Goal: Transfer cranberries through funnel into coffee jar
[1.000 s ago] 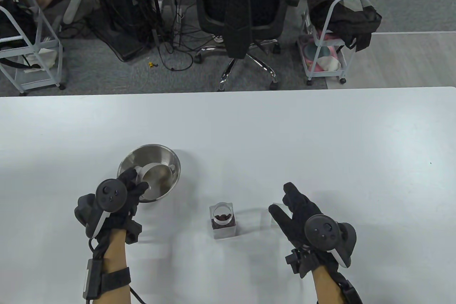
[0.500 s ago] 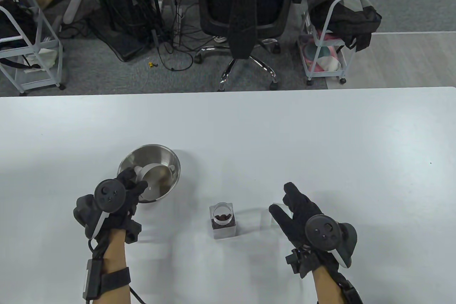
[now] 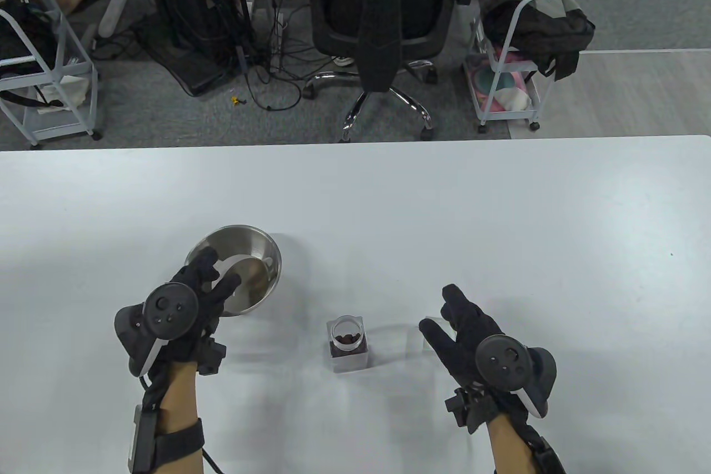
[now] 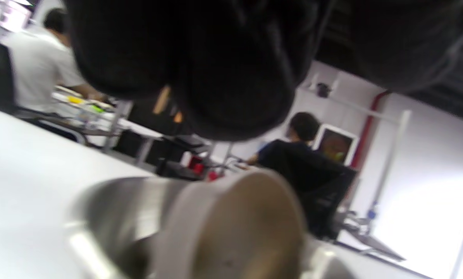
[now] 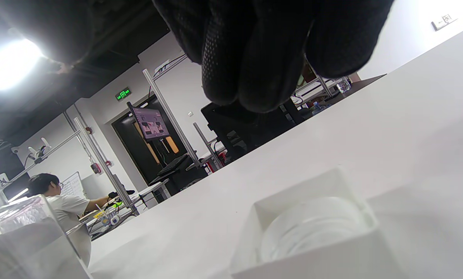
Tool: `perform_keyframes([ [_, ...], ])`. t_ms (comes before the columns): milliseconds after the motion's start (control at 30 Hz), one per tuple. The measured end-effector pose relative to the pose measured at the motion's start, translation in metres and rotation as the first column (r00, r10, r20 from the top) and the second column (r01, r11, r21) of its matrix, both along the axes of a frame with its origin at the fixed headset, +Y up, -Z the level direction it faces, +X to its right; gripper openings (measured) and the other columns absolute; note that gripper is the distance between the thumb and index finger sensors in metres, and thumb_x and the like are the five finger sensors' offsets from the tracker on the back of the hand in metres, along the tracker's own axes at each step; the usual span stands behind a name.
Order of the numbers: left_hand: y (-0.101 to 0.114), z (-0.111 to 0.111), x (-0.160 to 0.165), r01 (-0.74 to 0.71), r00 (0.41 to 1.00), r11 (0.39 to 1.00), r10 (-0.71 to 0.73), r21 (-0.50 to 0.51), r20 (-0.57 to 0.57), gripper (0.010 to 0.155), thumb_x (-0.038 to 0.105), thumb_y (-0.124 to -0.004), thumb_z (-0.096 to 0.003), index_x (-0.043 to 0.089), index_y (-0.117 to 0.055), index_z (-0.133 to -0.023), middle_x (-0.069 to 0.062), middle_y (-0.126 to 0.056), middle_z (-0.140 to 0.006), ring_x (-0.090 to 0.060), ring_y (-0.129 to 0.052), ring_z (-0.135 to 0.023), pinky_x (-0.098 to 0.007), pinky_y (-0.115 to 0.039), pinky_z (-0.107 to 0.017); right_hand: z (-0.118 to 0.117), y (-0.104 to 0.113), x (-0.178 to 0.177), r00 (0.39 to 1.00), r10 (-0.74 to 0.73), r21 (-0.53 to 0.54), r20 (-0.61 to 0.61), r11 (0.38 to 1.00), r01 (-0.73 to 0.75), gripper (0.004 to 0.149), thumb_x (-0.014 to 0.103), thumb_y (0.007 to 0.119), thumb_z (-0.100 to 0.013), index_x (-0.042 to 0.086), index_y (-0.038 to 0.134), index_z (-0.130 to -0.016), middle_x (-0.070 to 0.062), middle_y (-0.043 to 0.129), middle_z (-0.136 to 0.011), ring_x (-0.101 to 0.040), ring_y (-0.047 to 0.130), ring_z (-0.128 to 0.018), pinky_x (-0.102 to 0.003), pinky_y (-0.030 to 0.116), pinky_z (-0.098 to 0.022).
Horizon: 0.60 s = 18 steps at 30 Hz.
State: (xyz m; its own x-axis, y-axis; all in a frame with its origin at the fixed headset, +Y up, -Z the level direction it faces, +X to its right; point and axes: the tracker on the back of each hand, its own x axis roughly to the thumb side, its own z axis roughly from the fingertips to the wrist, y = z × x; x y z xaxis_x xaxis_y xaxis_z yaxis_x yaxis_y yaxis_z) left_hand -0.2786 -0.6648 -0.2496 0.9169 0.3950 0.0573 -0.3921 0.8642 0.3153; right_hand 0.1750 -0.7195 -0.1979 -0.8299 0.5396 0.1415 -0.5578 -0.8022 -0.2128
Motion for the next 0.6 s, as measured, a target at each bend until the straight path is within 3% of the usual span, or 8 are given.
perform_keyframes([
  [100,0.007,0.003,0.011,-0.028,0.996,0.999,0.025,0.031,0.088,0.078,0.071,-0.075,-0.0409,0.022,-0.079,-0.101,-0.004,-0.099,-0.081,-0.018,-0.109,-0.040,-0.040,-0.091,-0.038,0.000,0.000,0.000,1.000,0.000,0.000,0.000,1.000,0.000,0.077,0.070,0.070,-0.058,0.017,0.060,-0.113,-0.010,0.086,-0.096,-0.032,0.096,-0.079,-0.057,0.075,-0.061],
  [267,0.011,0.006,0.040,-0.115,0.949,0.993,0.117,-0.025,0.292,0.084,0.074,-0.073,-0.0410,0.019,-0.076,-0.105,-0.011,-0.094,-0.089,-0.026,-0.109,-0.052,-0.046,-0.089,-0.042,0.000,0.000,0.000,1.000,-0.002,0.005,0.000,1.000,0.002,0.077,0.070,0.069,-0.058,0.017,0.060,-0.113,-0.010,0.085,-0.097,-0.032,0.096,-0.079,-0.057,0.075,-0.061],
  [600,-0.007,0.016,0.095,0.080,0.823,0.979,0.041,-0.187,0.566,0.098,0.076,-0.079,-0.0351,0.016,-0.065,-0.112,-0.016,-0.082,-0.103,-0.038,-0.097,-0.081,-0.053,-0.083,-0.054,0.000,-0.001,0.000,1.000,-0.005,0.001,-0.002,1.000,0.005,0.077,0.070,0.069,-0.058,0.018,0.060,-0.113,-0.010,0.085,-0.097,-0.032,0.096,-0.079,-0.057,0.075,-0.061],
])
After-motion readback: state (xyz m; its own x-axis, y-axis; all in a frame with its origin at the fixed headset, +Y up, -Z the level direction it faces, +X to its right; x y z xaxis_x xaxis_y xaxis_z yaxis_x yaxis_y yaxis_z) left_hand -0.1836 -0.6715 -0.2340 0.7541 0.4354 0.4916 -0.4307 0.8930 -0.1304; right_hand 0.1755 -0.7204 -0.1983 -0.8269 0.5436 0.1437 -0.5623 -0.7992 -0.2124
